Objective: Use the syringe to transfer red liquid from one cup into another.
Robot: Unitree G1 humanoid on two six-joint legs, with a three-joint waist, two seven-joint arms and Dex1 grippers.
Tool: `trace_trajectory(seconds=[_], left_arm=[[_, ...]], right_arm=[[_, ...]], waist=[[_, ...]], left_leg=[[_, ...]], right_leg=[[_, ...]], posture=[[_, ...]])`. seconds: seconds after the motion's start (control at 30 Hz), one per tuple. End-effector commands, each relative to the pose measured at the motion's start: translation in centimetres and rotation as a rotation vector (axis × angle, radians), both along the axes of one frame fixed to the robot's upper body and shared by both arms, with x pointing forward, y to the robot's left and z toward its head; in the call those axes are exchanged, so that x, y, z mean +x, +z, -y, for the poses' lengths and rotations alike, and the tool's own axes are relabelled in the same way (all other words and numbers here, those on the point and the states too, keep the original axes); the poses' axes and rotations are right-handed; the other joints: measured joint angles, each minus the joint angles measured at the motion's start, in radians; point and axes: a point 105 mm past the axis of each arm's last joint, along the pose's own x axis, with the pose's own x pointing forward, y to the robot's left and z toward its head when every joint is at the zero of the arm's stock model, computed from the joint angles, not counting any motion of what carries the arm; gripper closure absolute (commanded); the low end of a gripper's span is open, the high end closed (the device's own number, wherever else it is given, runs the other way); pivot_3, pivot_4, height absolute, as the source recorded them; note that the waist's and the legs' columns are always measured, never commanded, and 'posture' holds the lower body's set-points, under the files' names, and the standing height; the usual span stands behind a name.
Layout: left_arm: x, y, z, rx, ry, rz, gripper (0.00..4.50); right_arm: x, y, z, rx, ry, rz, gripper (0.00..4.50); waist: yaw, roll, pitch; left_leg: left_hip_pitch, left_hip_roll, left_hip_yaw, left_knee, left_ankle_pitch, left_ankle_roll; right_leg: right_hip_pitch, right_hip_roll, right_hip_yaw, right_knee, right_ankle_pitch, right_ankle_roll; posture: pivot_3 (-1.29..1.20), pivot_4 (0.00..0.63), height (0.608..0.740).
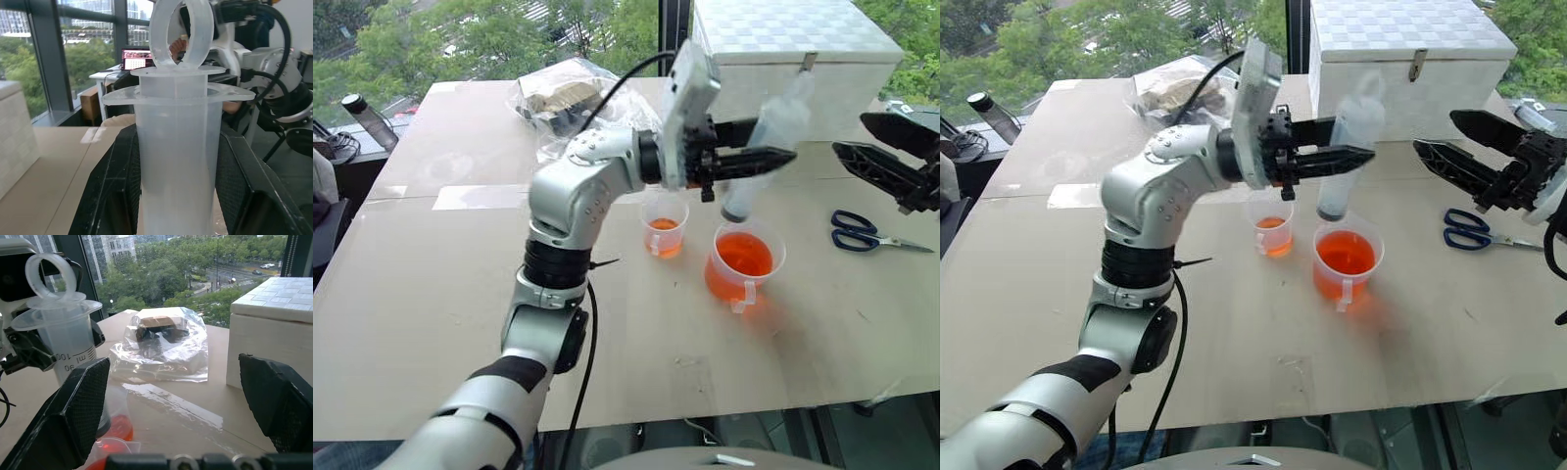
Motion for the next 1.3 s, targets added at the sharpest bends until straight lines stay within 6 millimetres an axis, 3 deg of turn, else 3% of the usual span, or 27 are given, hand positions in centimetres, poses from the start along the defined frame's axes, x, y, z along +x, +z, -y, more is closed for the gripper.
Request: trace_trajectory(seconds=[0.03, 0.33, 0.53, 0.87, 1.3], left_arm=[[-1.0, 0.1, 0.4, -0.018, -0.052, 0.083, 3.04], [0.2, -1.0, 1.7, -0.021, 0.02, 0.079, 3.04], [0.0, -1.7, 2.5, -0.027, 0.022, 0.063, 3.04], [-0.2, -1.9, 3.2, -0.04, 0.038, 0.036, 3.04], [-0.4, -2.4, 3.1, -0.025, 0.036, 0.032, 3.04]], right_arm=[[-1.5, 2.1, 0.2, 0.015, -0.008, 0.09, 0.0], [-2.7, 3.1, -2.3, 0.024, 0.101, 0.076, 0.0], [-2.2, 3.1, -3.4, 0.004, 0.095, 0.055, 0.0], [-1.6, 1.9, -3.6, -0.031, 0.068, 0.008, 0.0], [-1.6, 1.2, -2.3, -0.034, 0.052, -0.022, 0.0]], waist=[[0.0, 0.0, 0.0], [0.001, 0.0, 0.0], [0.001, 0.0, 0.0], [0.002, 0.0, 0.0], [0.003, 0.0, 0.0]], left_leg=[[0.001, 0.0, 0.0, 0.0, 0.0, 0.0], [0.003, 0.0, -0.001, 0.0, 0.0, 0.0], [0.003, 0.0, -0.001, 0.0, 0.0, 0.0], [0.003, 0.0, -0.001, 0.0, 0.0, 0.0], [0.002, 0.0, -0.002, 0.0, 0.0, 0.0]], right_leg=[[0.001, 0.0, 0.0, 0.0, 0.0, 0.0], [0.004, 0.0, -0.001, -0.001, 0.0, 0.0], [0.004, 0.0, -0.001, -0.002, 0.0, 0.0], [0.005, 0.0, -0.001, -0.002, 0.0, 0.0], [0.005, 0.0, -0.002, -0.002, 0.0, 0.0]], posture=[[0.0, 0.15, 0.74], [0.0, 0.15, 0.74], [0.0, 0.15, 0.74], [0.0, 0.15, 0.74], [0.0, 0.15, 0.74]])
